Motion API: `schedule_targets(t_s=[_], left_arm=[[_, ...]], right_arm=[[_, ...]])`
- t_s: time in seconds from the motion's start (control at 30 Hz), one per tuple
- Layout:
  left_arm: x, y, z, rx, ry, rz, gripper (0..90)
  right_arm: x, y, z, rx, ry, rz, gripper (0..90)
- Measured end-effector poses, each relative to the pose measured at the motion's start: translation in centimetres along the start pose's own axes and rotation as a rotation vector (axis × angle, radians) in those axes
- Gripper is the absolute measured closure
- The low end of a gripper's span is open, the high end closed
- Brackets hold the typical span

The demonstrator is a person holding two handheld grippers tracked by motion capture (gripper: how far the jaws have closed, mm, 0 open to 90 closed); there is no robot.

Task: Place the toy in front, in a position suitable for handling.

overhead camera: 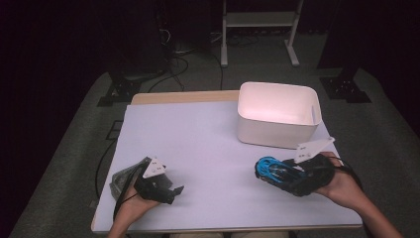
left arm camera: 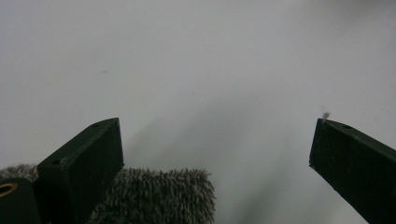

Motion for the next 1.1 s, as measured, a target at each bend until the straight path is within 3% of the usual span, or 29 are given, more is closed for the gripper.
schedule_targets(t_s=[0.2,0.27,0.3,0.37,0.43,0.6,1.0,1.1], left_arm=[[-0.2,-0.4,0.1,-0.009,0.007,-0.006,2.5],[-0.3,-0.5,0.1,-0.011,0.008,-0.006,2.4],[-0.3,-0.6,0.1,-0.017,0.011,-0.008,2.5],[-0.4,-0.8,0.1,-0.023,0.010,-0.009,2.4],[-0.5,-1.1,0.3,-0.022,0.007,-0.012,2.4],[-0.6,-1.4,0.4,-0.030,0.009,-0.015,2.4],[-0.4,-1.4,0.5,-0.031,0.003,-0.011,2.4],[-0.3,-1.4,0.5,-0.032,0.002,-0.010,2.4]], right_arm=[[3.7,-0.8,-3.6,-0.090,-0.050,-0.077,26.8],[4.4,-0.9,-4.0,-0.103,-0.060,-0.089,26.8],[5.9,-1.0,-4.8,-0.118,-0.075,-0.116,26.8],[6.6,-1.0,-5.0,-0.128,-0.083,-0.127,26.8],[8.4,-1.0,-5.6,-0.148,-0.108,-0.149,26.8],[11.0,-0.6,-5.4,-0.166,-0.161,-0.173,26.8],[14.7,0.5,-2.9,-0.202,-0.264,-0.189,26.7],[14.9,0.6,-2.4,-0.204,-0.240,-0.197,26.5]])
Point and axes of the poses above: each handheld gripper's, and its own axes: x roughly forward along the jaws, z roughly out of its underside, y roughly to its right, the point moved 4 cm from there along x, roughly forward along the jaws, and after that the axes turned 15 degrees about -z, right-handed, at the moved point
